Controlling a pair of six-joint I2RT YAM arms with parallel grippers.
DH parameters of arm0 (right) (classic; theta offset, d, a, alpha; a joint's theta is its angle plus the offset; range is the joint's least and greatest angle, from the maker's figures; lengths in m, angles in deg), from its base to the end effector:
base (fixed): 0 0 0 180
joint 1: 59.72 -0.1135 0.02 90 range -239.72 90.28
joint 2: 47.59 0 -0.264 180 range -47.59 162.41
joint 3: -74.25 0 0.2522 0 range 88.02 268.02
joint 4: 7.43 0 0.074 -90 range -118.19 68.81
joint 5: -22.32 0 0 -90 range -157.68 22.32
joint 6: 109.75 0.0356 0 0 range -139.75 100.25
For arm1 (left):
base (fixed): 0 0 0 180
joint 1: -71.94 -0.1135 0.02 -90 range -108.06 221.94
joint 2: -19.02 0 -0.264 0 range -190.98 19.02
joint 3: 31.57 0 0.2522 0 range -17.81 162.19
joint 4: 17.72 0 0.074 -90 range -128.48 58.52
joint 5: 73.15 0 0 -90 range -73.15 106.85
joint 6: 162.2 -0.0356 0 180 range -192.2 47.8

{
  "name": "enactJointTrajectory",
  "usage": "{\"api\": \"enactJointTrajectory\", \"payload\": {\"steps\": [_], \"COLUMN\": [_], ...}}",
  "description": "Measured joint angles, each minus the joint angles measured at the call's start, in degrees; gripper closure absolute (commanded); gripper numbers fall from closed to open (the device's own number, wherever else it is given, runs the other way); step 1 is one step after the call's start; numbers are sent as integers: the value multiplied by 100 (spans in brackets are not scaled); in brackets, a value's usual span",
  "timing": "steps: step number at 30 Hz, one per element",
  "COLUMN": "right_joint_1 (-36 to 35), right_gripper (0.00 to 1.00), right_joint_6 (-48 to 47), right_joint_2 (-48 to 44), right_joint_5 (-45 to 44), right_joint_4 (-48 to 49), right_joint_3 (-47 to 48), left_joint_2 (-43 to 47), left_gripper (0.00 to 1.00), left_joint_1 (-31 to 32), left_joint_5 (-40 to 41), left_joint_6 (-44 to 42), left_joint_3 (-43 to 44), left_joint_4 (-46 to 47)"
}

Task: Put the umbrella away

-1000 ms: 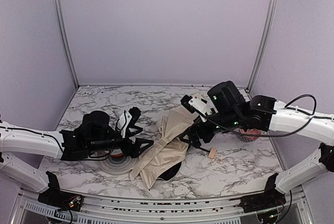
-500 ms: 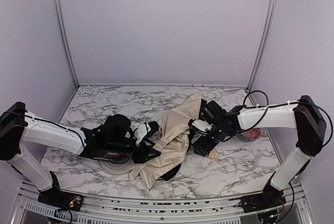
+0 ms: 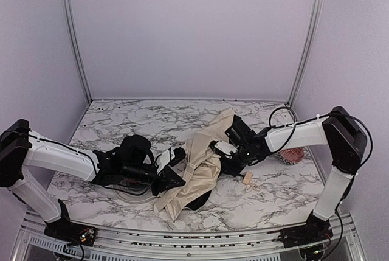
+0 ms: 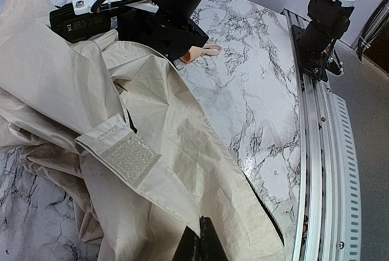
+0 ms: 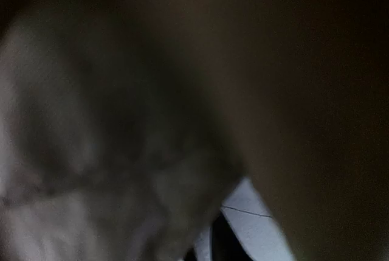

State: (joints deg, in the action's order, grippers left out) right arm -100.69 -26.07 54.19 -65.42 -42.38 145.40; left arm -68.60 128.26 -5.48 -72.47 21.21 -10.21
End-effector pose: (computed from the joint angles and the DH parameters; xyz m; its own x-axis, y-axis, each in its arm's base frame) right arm 0.2529 0.2215 0.1437 -0.6099 -0.6753 -0.4149 -0.7391 0.6735 -0.0098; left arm 0.1612 -0.2663 0.1841 -0.2501 0.3831 -0.8892 0.9581 0.2303 -0.1702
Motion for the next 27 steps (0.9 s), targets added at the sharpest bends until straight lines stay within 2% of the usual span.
{"api": "enactJointTrajectory", "payload": {"steps": [1,7,12,20,27], "right_joint_1": [0,13,96,245,267], "right_gripper": [100,100,100,100,100], "right_joint_6": [-55,-212,-363,-787,-1095], "right_joint_2": [-37,-278,-577,-1884,-3198], "right_joint_5": [7,-291,-621,-1150,-1102], "right_joint_4": [52,57,9,-15,-17], "right_joint_3": [-50,-280,-291,-247,-188], "left_joint_2": [0,52,614,1152,907], "left_gripper": [100,100,100,100,100], "left_joint_1": [0,-7,-7,-7,-7], "left_joint_5": [-22,-188,-107,304,551], "left_joint_6": [2,17,-17,-87,-446], "left_joint_3": [-4,-15,-264,-511,-437], "left_joint_4": [-2,-2,-2,-15,-9]}}
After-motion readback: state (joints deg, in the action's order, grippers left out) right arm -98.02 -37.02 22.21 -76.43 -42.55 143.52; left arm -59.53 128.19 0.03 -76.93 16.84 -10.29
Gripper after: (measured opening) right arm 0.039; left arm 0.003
